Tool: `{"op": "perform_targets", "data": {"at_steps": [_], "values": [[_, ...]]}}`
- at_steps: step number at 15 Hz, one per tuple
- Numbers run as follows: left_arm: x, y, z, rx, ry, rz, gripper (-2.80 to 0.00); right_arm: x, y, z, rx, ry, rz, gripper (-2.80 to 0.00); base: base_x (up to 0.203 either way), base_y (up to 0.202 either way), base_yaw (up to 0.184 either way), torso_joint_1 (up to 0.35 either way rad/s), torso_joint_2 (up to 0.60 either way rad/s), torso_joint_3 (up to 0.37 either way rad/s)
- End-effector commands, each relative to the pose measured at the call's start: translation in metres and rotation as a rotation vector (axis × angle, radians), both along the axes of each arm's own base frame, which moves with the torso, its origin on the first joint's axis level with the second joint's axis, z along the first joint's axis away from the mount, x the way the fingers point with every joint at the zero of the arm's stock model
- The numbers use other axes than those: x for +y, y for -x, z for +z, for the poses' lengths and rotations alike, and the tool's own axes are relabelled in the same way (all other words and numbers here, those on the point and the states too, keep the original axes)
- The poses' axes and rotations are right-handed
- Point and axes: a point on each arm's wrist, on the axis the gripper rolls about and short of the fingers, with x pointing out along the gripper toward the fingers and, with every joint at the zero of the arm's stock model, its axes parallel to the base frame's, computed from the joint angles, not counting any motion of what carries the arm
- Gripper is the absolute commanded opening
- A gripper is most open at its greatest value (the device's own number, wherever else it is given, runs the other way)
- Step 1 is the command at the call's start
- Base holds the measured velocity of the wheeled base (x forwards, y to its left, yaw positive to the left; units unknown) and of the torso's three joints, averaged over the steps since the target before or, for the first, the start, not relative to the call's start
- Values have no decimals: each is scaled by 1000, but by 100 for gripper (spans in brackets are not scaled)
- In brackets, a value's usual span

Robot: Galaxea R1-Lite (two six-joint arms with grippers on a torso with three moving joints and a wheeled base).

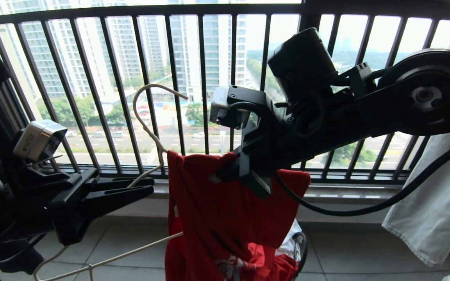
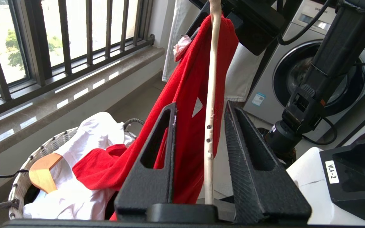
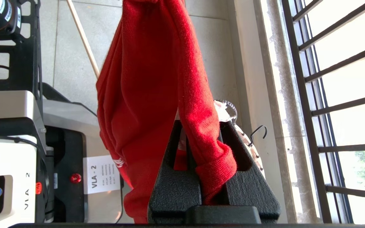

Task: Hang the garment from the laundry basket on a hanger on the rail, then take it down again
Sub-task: Hang the clothes on the clothes rack

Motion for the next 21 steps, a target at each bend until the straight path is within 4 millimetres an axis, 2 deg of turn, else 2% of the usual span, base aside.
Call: {"op": "perform_targets", "data": {"at_steps": [1, 5, 10, 11, 13, 14, 15, 19, 21], "values": [[1, 1, 3, -15, 2, -3, 0, -2, 2, 3, -7, -4, 2, -280, 0, 0, 0, 0, 0, 0], [23, 4, 27, -116, 12, 111, 0, -9, 7, 7, -4, 5, -9, -280, 0, 0, 0, 0, 0, 0], [59, 25, 71, -243, 34, 314, 0, -16, 9, 12, -12, 20, -43, -280, 0, 0, 0, 0, 0, 0], [63, 30, 82, -249, 57, 352, 0, -17, 8, 13, -23, 26, -63, -280, 0, 0, 0, 0, 0, 0], [67, 32, 88, -244, 79, 392, 0, -25, 0, 14, -29, 23, -101, -280, 0, 0, 0, 0, 0, 0], [67, 29, 86, -229, 80, 390, -280, -30, -5, 15, -34, 20, -125, -280, 0, 0, 0, 0, 0, 0], [68, 24, 83, -207, 80, 390, -280, -33, -8, 17, -48, 7, -146, -280, 0, 0, 0, 0, 0, 0], [85, -22, 68, -67, 86, 424, -280, -42, -15, 24, -78, -18, -188, -280, 0, 0, 0, 0, 0, 0], [87, -28, 64, 46, 91, 430, -280, -46, -23, 30, -121, -59, -214, -280, 0, 0, 0, 0, 0, 0]]}}
